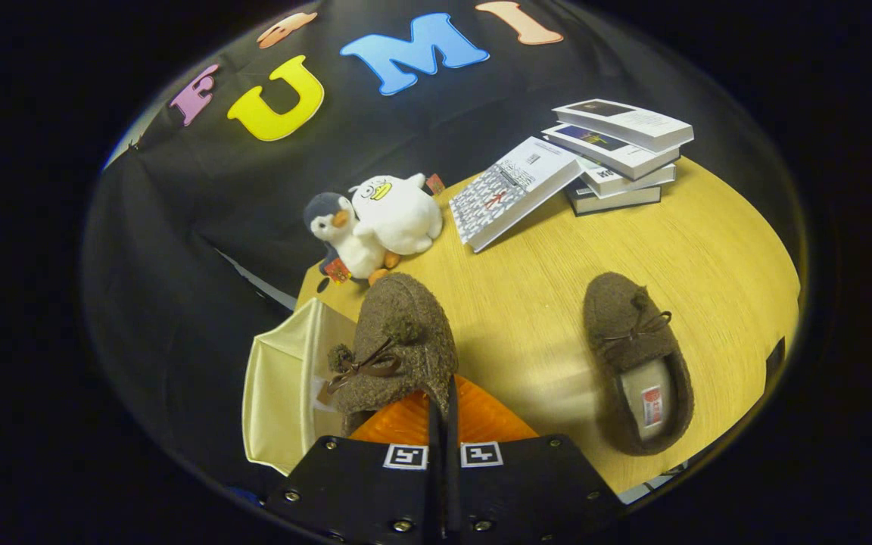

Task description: Open the storage box then place both shoes into the box .Put the left shoe in first, then the right shoe, with the right side of both shoes facing outward in a uniform manner.

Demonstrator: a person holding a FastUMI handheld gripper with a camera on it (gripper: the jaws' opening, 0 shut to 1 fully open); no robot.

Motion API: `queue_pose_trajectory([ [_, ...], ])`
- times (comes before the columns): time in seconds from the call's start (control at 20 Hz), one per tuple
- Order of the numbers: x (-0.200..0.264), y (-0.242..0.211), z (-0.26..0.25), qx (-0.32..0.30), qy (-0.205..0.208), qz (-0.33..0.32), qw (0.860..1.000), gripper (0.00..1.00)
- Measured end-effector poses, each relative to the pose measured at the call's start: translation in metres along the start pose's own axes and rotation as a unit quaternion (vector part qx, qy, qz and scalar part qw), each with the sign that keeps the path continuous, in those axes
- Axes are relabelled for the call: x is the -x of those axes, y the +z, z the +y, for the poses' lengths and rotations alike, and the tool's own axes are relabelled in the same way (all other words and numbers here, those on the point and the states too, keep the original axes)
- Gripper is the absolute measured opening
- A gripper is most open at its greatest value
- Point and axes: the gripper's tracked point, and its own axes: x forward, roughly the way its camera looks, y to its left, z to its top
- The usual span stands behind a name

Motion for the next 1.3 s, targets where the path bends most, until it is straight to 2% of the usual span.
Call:
queue_pose_trajectory([
  [0.3, 0.004, 0.005, 0.071, -0.018, 0.047, -0.016, 0.999, 0.02],
  [0.65, -0.018, -0.013, 0.137, -0.026, 0.073, -0.015, 0.997, 0.02],
  [1.0, -0.053, -0.047, 0.181, -0.013, 0.073, 0.001, 0.997, 0.02],
  [1.3, -0.08, -0.082, 0.19, -0.004, 0.055, 0.026, 0.998, 0.02],
])
